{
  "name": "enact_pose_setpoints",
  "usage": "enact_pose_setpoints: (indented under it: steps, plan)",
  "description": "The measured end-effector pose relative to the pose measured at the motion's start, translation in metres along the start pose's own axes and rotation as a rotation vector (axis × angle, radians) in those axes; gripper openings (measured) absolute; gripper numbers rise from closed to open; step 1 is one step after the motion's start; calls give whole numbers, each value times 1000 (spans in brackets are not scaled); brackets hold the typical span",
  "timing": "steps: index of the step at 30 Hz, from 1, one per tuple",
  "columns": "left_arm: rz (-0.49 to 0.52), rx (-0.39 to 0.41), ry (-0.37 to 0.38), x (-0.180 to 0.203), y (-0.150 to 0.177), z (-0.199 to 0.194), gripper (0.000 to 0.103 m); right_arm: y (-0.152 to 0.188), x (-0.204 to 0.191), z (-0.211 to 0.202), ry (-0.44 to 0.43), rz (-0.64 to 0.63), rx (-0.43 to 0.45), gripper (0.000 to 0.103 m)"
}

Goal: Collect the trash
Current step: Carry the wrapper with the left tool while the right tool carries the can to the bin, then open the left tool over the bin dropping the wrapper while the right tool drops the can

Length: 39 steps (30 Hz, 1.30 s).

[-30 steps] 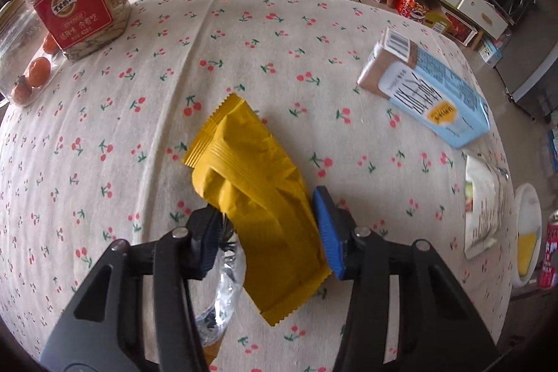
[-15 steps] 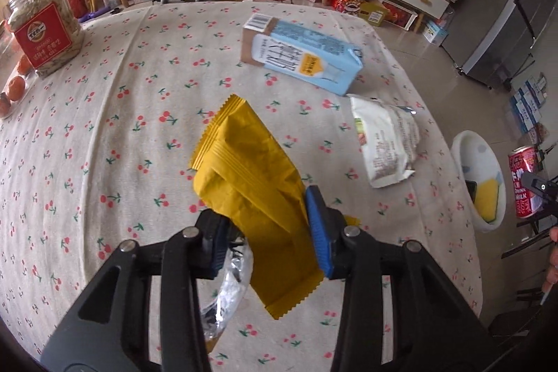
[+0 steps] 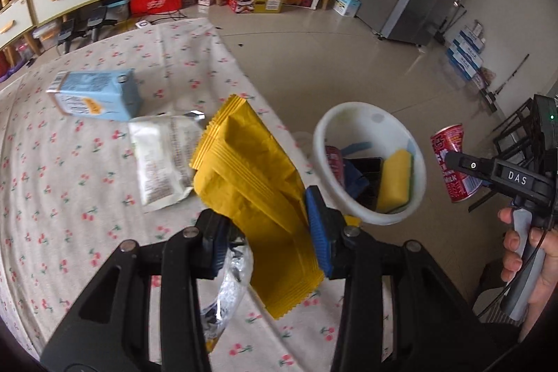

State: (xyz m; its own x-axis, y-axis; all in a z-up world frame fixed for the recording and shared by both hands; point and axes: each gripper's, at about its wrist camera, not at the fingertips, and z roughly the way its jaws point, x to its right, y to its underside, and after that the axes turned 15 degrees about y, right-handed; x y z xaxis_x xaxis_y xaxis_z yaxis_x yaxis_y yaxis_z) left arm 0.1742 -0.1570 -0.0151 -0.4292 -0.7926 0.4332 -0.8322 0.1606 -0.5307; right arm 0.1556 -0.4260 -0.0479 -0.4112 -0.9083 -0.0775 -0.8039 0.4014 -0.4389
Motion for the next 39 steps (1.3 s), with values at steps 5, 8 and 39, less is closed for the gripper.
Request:
enact_pose_setpoints:
  steps: [5, 8, 39]
  plan:
    - [60, -50, 46, 31, -14, 44, 43, 1, 19, 4, 10, 35, -11, 71]
    - [88, -73, 56, 42, -22, 66, 43, 0, 27, 7, 13, 49, -16, 71]
    - [34, -16, 34, -8, -3, 16, 81, -17, -11, 31, -7, 7, -72, 71]
